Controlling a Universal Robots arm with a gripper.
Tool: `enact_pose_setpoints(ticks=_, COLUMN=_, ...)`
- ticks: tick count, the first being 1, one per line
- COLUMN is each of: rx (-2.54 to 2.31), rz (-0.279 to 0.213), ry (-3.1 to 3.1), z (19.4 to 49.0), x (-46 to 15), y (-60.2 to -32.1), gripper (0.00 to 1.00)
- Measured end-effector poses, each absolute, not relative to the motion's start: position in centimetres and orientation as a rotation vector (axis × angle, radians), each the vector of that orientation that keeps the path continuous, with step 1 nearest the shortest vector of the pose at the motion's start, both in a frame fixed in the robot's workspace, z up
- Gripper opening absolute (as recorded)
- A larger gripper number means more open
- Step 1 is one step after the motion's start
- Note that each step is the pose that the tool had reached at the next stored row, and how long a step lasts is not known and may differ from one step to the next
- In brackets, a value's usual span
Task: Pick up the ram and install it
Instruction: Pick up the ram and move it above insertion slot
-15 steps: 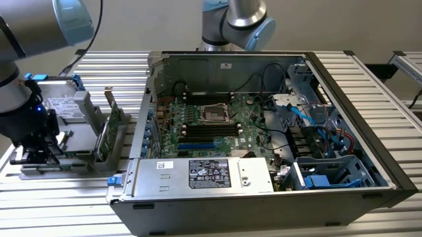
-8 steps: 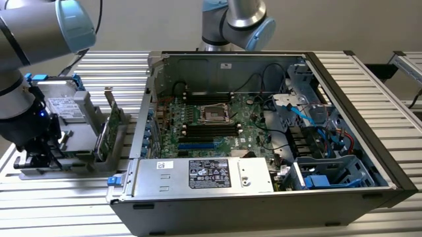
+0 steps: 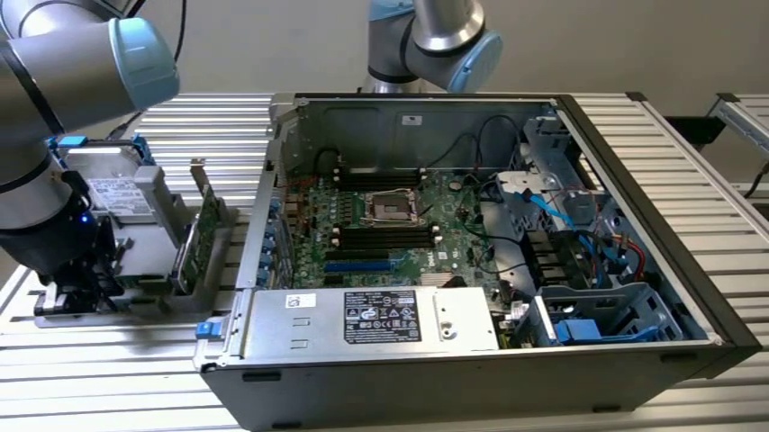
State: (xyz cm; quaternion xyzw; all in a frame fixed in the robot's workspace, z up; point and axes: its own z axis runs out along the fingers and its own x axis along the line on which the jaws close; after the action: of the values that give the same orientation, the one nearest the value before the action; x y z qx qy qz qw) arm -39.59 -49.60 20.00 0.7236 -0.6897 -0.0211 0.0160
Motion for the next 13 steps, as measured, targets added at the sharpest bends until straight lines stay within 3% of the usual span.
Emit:
enact_pose_setpoints(ticks=9, rx=2.251, rz=-0.066, ry=-2.145, z=19.30, x=-39.59, y=-49.60, gripper=0.29)
enact_pose_setpoints(ticks=11, rx=2.251, rz=-0.066, ry=-2.145, z=19.30, x=-39.59, y=-49.60, gripper=0.16)
enact_pose_setpoints(ticks=13, rx=2.251, rz=-0.066, ry=-2.145, z=19.30, x=-39.59, y=-49.60, gripper=0.14)
